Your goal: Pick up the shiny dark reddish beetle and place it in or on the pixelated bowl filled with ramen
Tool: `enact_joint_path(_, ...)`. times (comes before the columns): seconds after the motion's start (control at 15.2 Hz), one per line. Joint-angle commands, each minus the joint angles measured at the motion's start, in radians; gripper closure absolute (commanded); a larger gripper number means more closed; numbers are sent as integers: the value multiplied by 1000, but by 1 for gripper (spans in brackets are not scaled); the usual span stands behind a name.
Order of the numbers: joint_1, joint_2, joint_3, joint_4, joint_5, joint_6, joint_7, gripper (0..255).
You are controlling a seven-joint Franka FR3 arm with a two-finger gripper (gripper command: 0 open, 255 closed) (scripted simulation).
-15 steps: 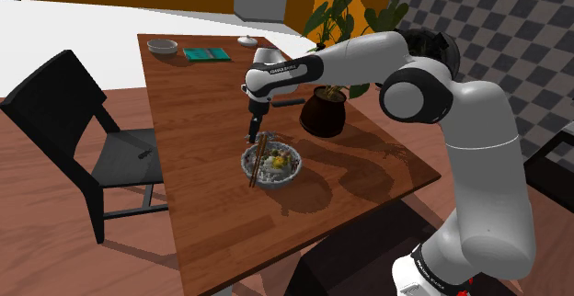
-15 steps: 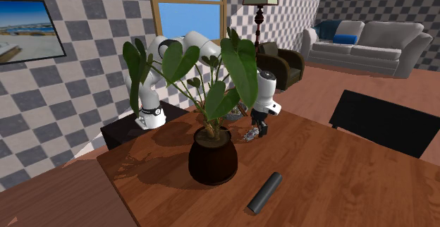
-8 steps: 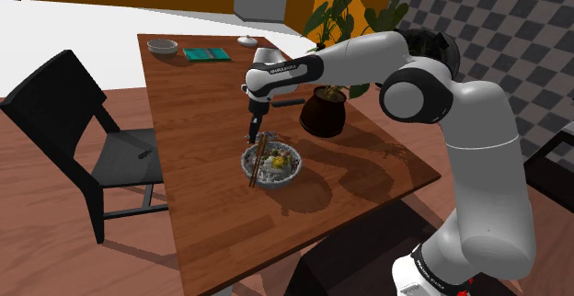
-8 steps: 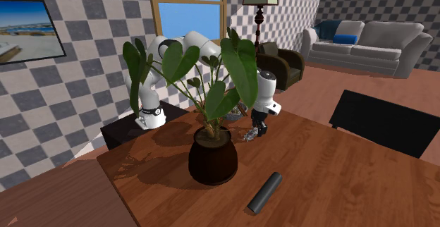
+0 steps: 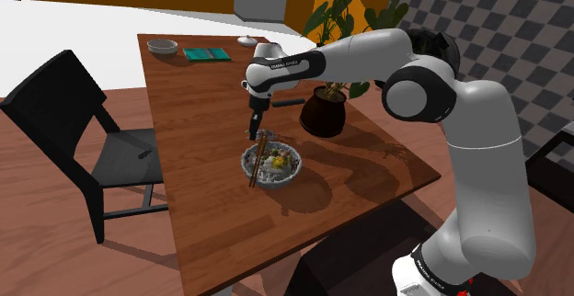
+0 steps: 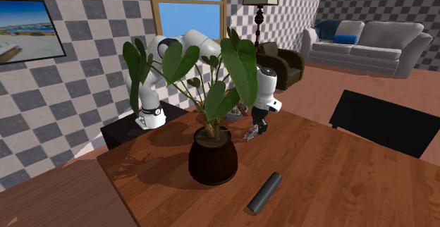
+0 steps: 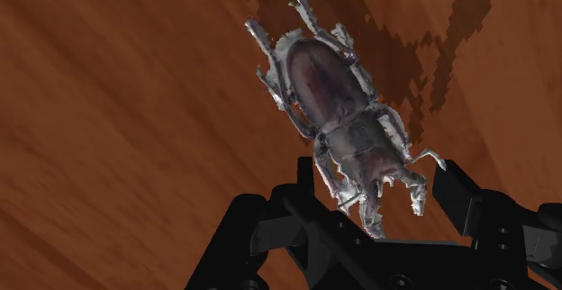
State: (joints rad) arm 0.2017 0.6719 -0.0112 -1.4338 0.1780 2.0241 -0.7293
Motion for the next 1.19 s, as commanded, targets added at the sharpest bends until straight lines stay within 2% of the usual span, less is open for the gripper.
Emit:
enact_joint_path(0.0, 1, -15, -1, 3, -1, -18, 3, 255)
enact_joint_path(1.12, -1, -89, -4, 114, -12, -201, 31, 255)
